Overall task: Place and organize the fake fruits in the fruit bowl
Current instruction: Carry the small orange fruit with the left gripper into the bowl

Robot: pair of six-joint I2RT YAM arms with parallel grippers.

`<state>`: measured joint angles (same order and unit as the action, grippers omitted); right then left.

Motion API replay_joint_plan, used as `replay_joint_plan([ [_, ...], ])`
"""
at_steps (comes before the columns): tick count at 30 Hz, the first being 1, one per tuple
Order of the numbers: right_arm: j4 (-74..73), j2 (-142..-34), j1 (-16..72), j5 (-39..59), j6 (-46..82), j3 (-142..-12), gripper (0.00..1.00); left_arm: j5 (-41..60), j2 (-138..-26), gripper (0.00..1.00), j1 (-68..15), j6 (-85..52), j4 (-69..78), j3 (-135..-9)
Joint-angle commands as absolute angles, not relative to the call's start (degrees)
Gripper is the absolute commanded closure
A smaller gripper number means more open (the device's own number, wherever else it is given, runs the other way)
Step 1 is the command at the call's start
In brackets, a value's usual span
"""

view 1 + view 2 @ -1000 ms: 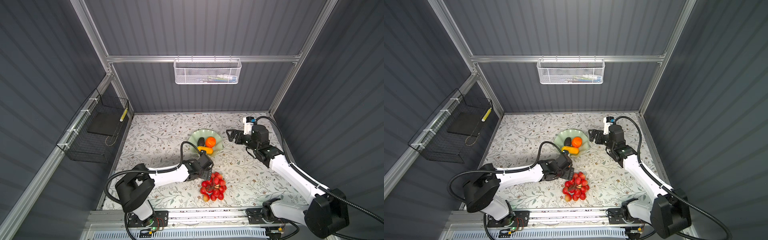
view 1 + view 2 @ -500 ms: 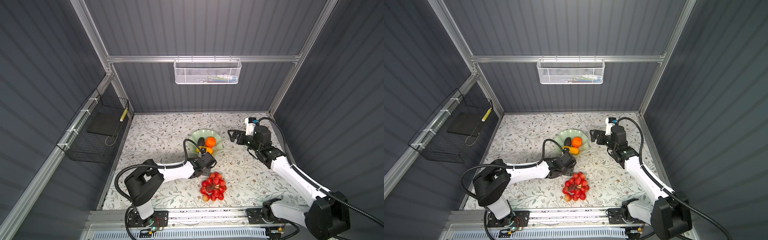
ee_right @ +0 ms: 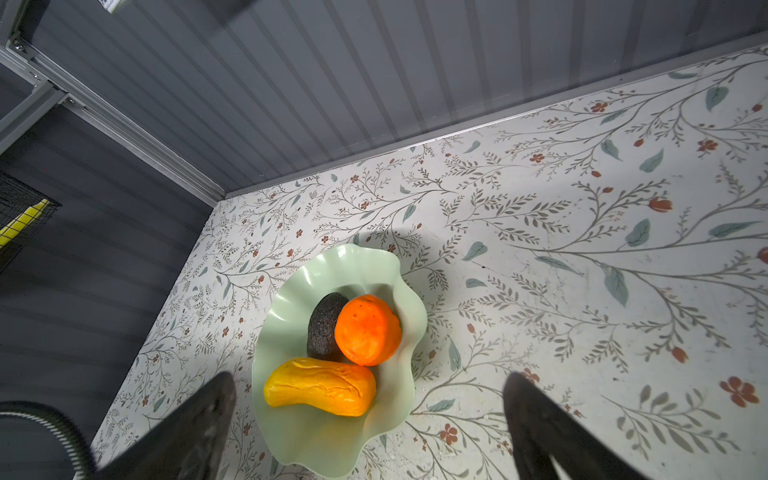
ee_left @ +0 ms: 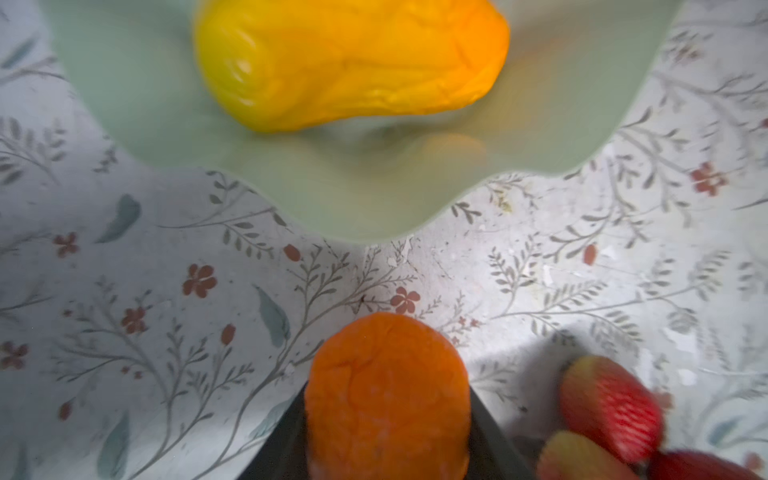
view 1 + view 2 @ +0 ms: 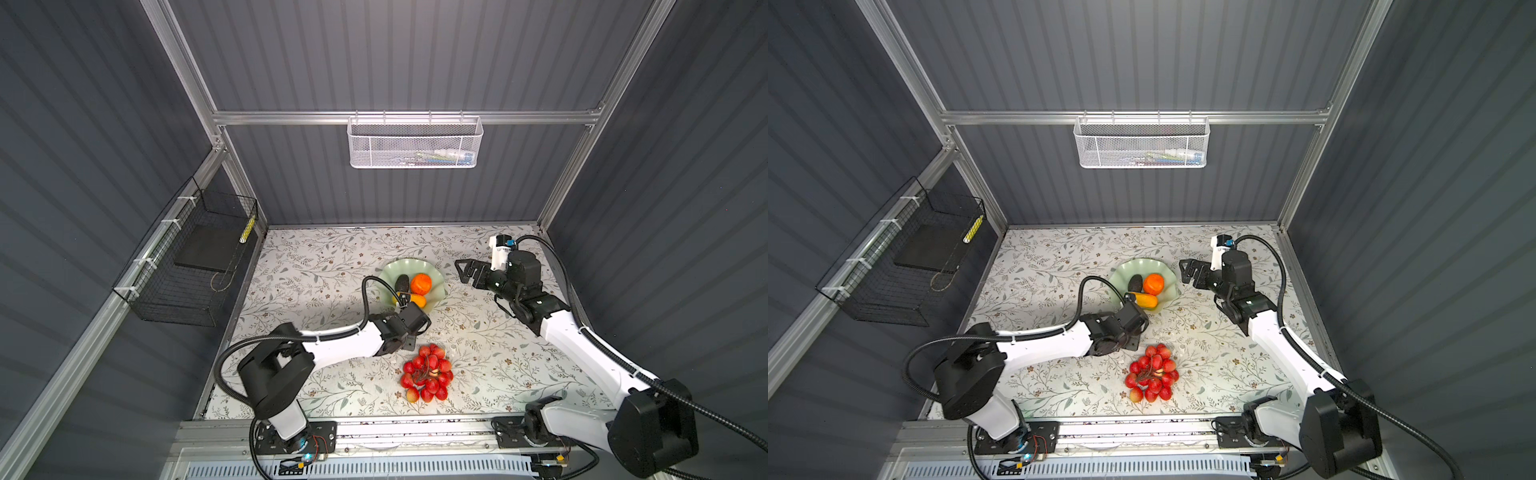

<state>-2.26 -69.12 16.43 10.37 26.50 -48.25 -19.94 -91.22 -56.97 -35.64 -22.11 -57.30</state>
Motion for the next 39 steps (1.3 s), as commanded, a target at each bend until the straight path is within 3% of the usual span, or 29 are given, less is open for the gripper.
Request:
replay_joint_plan([
  [1,-3.61,-70.05,15.86,11.49,27.23,-48.08,0.01,-20.82,-83.86,0.55,-55.08,-32.2,-26.32,-59.09],
  [7,-3.14,-70.54,15.19,13.08,28.16,-48.76,0.01,-14.19,-82.97,0.55,-45.37,-23.52,-25.38,-66.79],
  [16,-0.97,-67.69,15.03,12.75,28.34,-47.4,0.01,-5.38,-103.93,0.54,-36.28,-12.89,-25.81,-87.56],
  [21,-0.03,-66.25,14.77,12.74,28.02,-46.17,0.01,-6.46,-113.16,0.53,-34.99,-11.17,-27.83,-94.5],
  [39,0.0,-66.69,14.3,12.81,27.82,-45.88,0.01,-11.78,-117.51,0.42,-34.45,-15.63,-21.21,-90.38],
])
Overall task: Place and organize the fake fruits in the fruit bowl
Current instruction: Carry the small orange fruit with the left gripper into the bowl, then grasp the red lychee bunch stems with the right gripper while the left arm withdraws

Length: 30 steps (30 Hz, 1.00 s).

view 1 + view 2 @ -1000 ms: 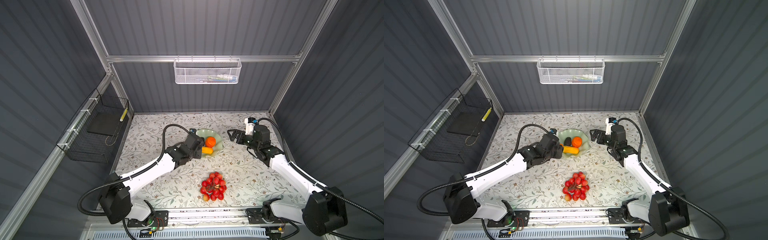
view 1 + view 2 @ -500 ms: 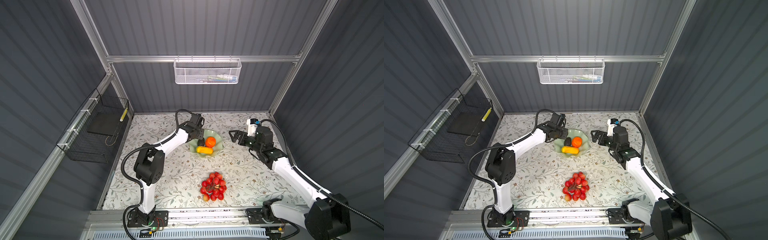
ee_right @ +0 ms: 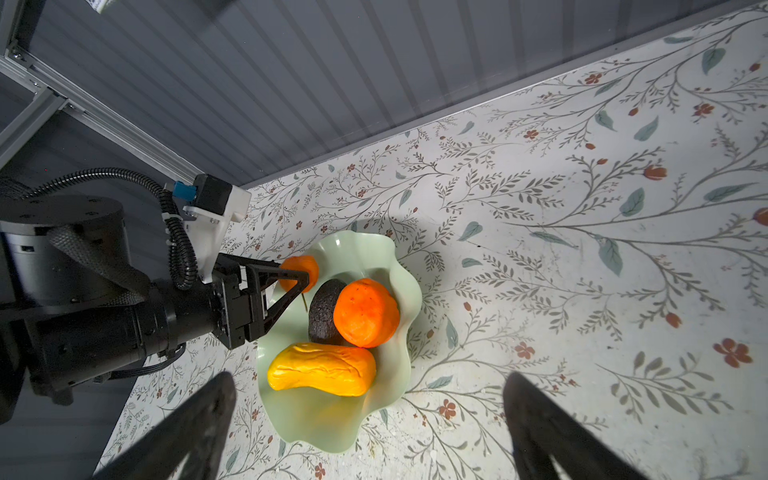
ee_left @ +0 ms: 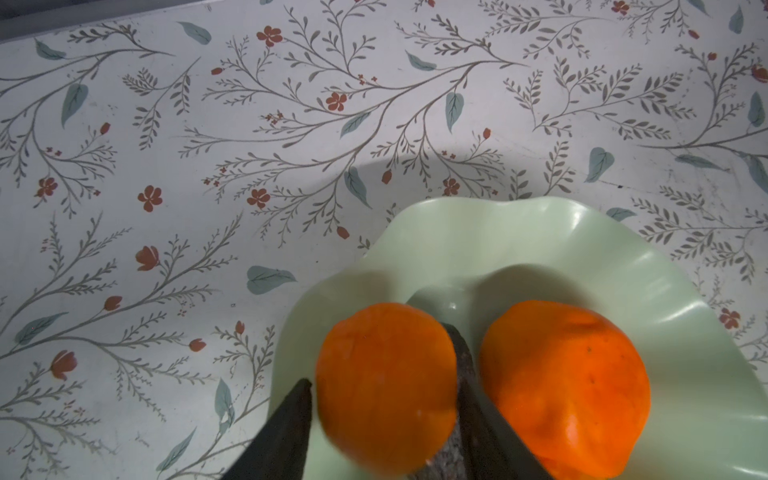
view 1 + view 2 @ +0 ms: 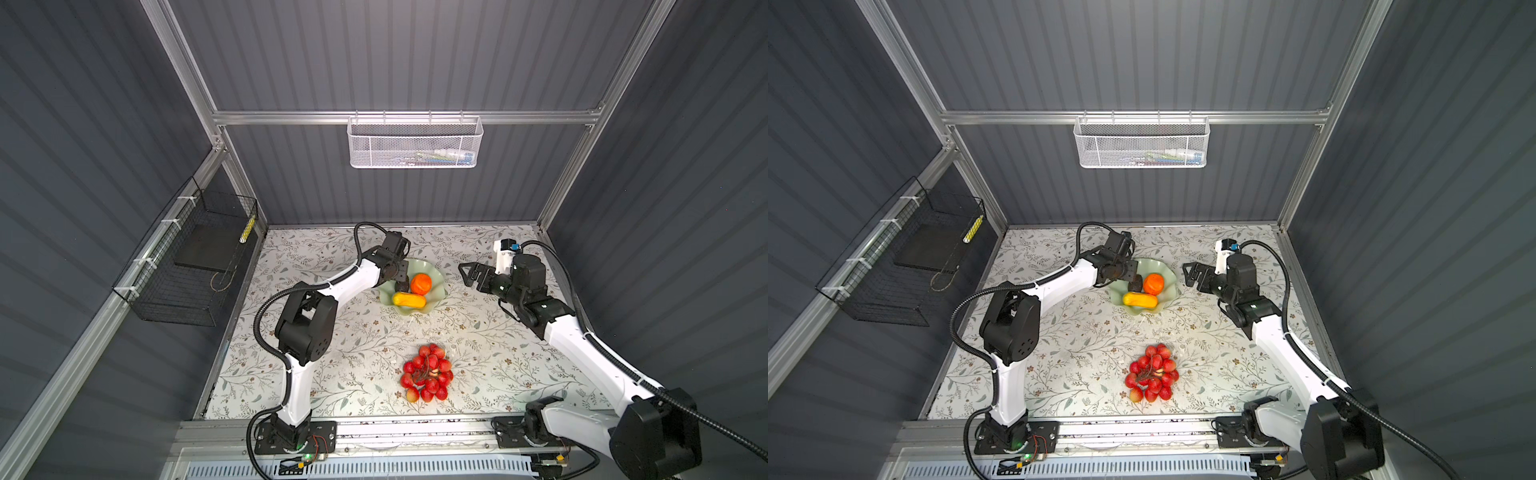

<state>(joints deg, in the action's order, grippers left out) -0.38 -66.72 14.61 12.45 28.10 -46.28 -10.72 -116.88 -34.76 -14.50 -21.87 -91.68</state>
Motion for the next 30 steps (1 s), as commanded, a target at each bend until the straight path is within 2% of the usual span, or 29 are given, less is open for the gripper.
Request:
replay_joint_plan([
  [1,0.01,-66.67,14.31,12.83,27.83,-45.83,0.01,-11.77,-117.29,0.41,-34.45,-15.77,-21.18,-90.14],
  [5,0.16,-66.84,14.24,12.83,27.94,-45.88,0.01,-11.86,-116.86,0.37,-34.41,-16.0,-21.12,-89.66],
  [8,1.48,-66.7,14.24,12.72,27.5,-46.38,0.01,-12.53,-114.84,0.29,-34.45,-16.05,-20.78,-89.08],
  [17,8.16,-64.78,17.89,14.98,24.56,-45.91,0.05,-21.7,-97.66,0.05,-34.37,-13.28,-14.26,-82.18],
  [19,9.57,-62.36,21.19,14.99,24.05,-45.01,0.06,-23.69,-92.58,0.0,-33.66,-11.95,-13.0,-77.82],
  [22,11.99,-60.09,29.03,10.98,21.58,-43.93,0.07,-23.45,-85.51,0.0,-31.18,-10.29,-12.18,-72.72],
  [25,13.37,-58.1,38.1,7.53,18.27,-41.48,0.08,-20.85,-79.32,0.0,-26.47,-9.52,-12.45,-68.01],
  [30,10.38,-50.81,49.7,7.06,12.64,-33.34,0.11,-17.66,-73.48,0.0,-17.39,-9.28,-13.21,-63.06],
])
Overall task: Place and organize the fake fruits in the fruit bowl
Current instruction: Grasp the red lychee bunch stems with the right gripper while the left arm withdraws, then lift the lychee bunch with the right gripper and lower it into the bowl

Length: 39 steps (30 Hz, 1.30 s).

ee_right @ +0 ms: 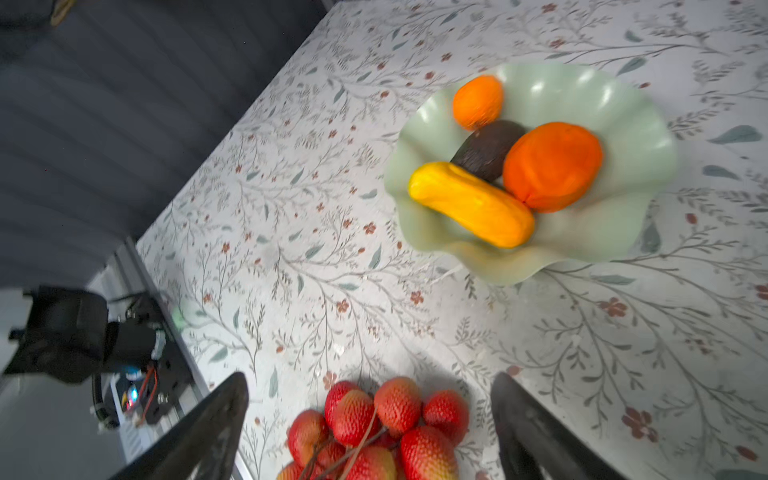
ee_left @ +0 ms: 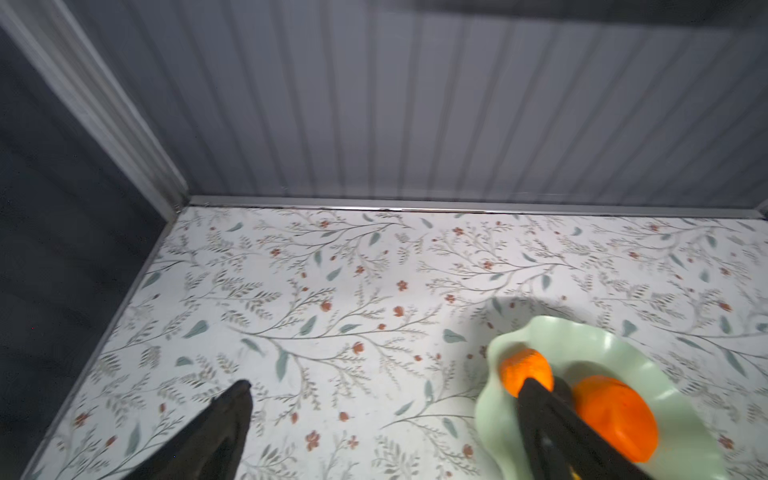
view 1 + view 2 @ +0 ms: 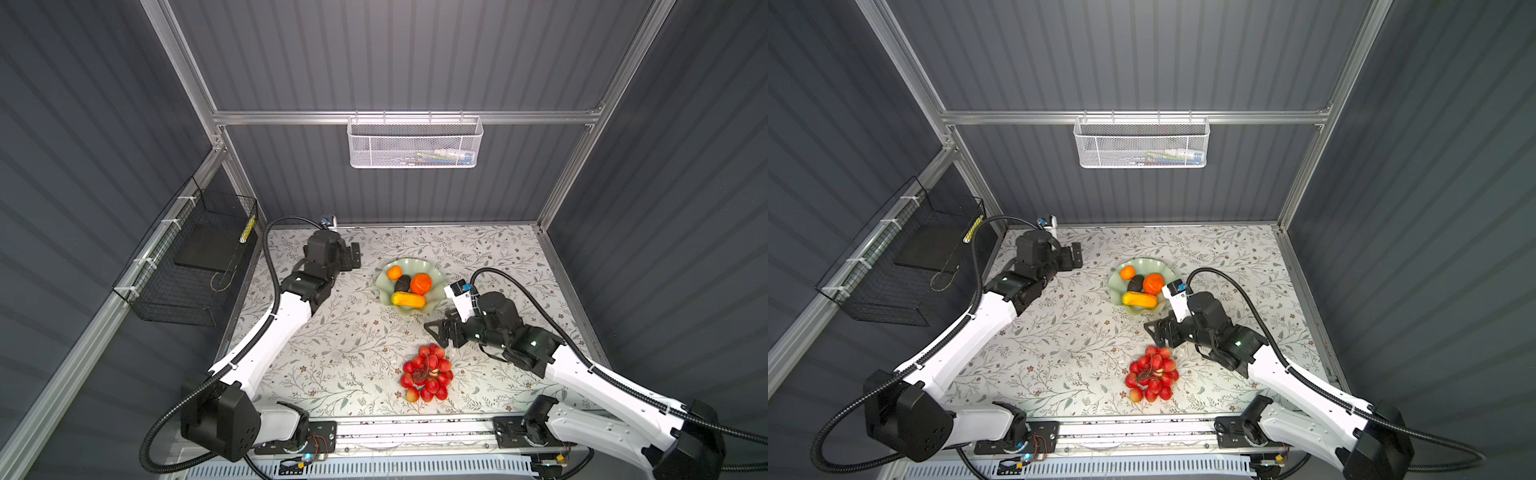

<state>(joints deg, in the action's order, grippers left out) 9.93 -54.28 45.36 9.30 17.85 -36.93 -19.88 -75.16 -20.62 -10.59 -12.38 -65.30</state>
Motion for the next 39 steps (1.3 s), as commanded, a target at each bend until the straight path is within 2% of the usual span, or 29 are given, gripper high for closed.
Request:
replay_joint_plan([
  [1,9.64,-49.12,52.03,6.29,11.13,-31.89,0.11,-16.76,-73.15,0.0,-16.01,-9.77,-13.21,-62.72],
  [3,8.08,-46.13,58.19,2.62,8.68,-29.19,0.12,-14.31,-73.19,0.0,-13.73,-10.54,-13.1,-62.43],
  [7,6.62,-45.56,65.15,-1.04,7.35,-27.07,0.13,-13.03,-74.69,0.0,-12.59,-10.9,-13.73,-63.19],
  [11,5.63,-49.23,71.25,-5.13,5.66,-27.54,0.13,-12.82,-74.4,0.0,-12.22,-11.07,-14.33,-63.17],
  [14,5.98,-53.77,73.65,-8.5,4.75,-29.14,0.18,-12.73,-73.51,0.0,-12.04,-10.86,-14.15,-62.63],
  [18,5.32,-58.42,73.92,-10.11,4.53,-31.05,0.28,-13.22,-73.07,0.0,-11.96,-10.13,-14.57,-62.57],
  [24,4.24,-63.78,73.92,-13.6,2.87,-33.49,0.35,-13.45,-71.95,0.0,-11.95,-10.02,-14.94,-62.47],
  [28,4.53,-68.77,73.92,-15.88,3.58,-35.5,0.44,-13.51,-71.83,0.0,-11.95,-9.84,-15.55,-62.88],
  [39,2.51,-69.21,73.0,-22.84,2.39,-34.2,0.72,-13.85,-71.71,0.0,-11.95,-9.99,-16.24,-63.1],
])
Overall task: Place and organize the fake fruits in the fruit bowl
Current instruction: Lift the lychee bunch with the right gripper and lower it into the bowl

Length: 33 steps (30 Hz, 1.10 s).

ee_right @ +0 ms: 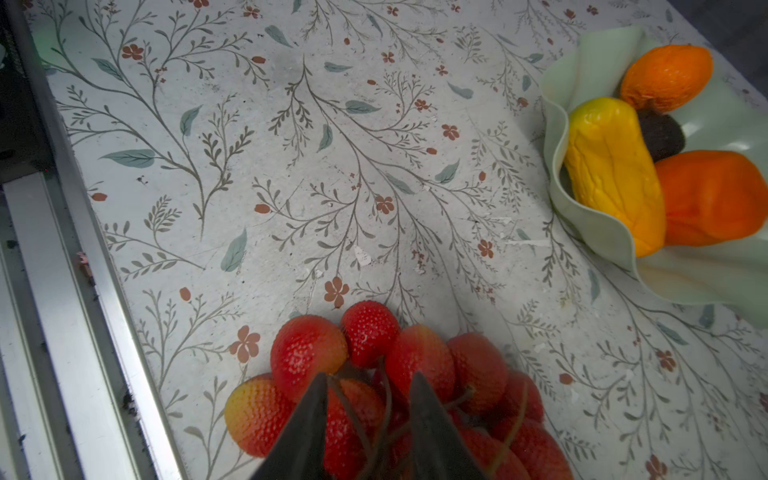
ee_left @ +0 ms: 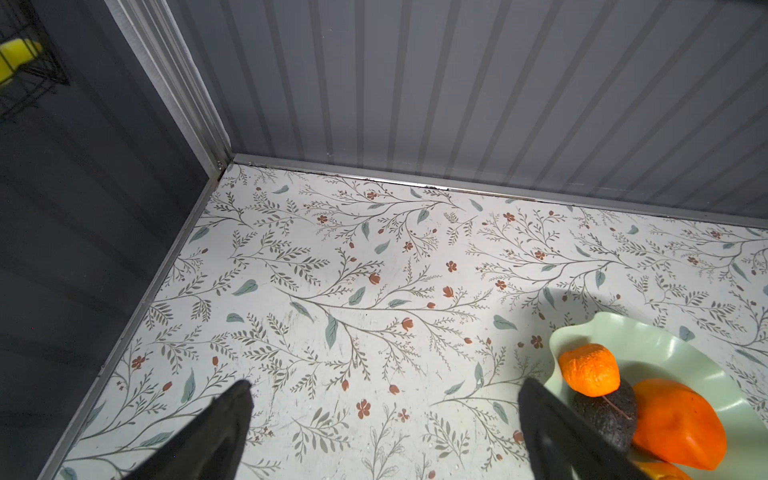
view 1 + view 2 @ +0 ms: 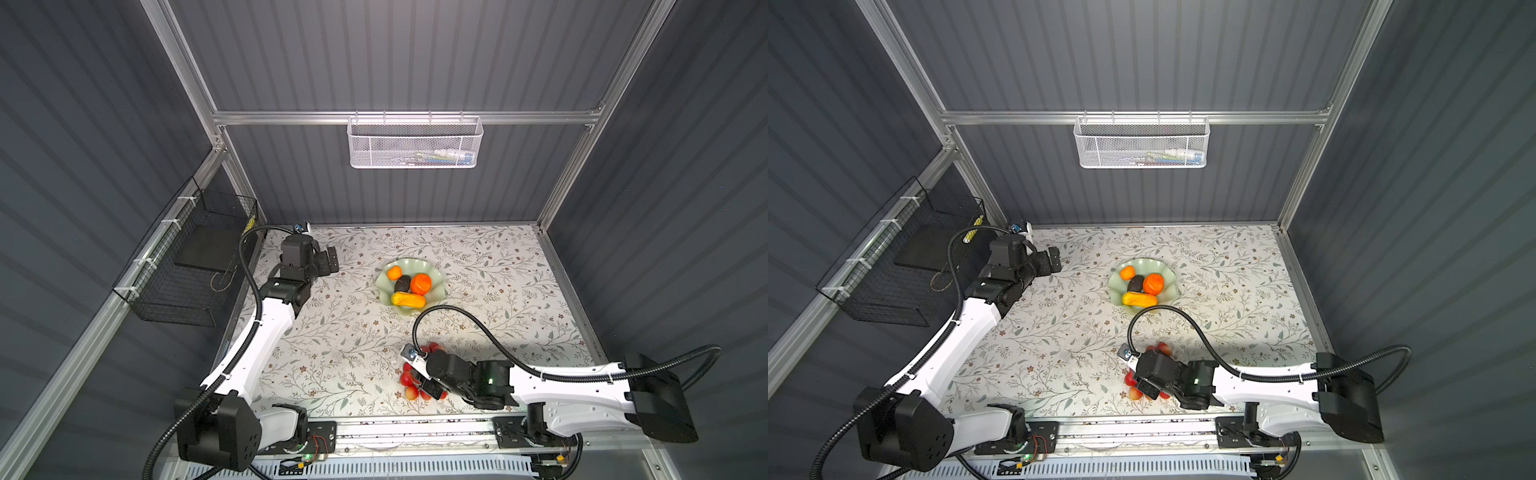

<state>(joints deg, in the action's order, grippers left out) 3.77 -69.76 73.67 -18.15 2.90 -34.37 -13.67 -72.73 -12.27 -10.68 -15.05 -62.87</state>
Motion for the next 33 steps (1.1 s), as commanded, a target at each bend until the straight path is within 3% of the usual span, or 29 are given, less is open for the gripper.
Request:
replay_joint_plan([
  [1,2.16,-69.26,72.58,-23.69,2.46,-34.11,0.75,-13.81,-71.89,0.0,-11.95,-9.95,-16.43,-63.22],
  [5,0.16,-69.47,69.83,-24.91,1.53,-34.15,0.95,-13.93,-72.24,0.0,-11.95,-9.98,-16.65,-63.28],
  [7,-0.52,-69.42,68.52,-24.68,0.68,-34.45,0.99,-13.91,-72.47,0.0,-11.95,-9.96,-16.79,-63.28],
  [17,10.68,-62.33,63.39,-22.19,1.9,-41.19,1.0,-13.7,-72.91,0.0,-11.95,-9.98,-17.02,-63.54],
  [23,19.53,-56.62,55.71,-21.23,0.09,-48.75,1.0,-12.37,-72.69,0.0,-11.95,-9.98,-17.14,-63.72],
  [33,18.56,-69.55,43.8,-12.65,-4.87,-64.02,1.0,-10.37,-72.61,0.0,-11.95,-10.07,-16.91,-63.72],
])
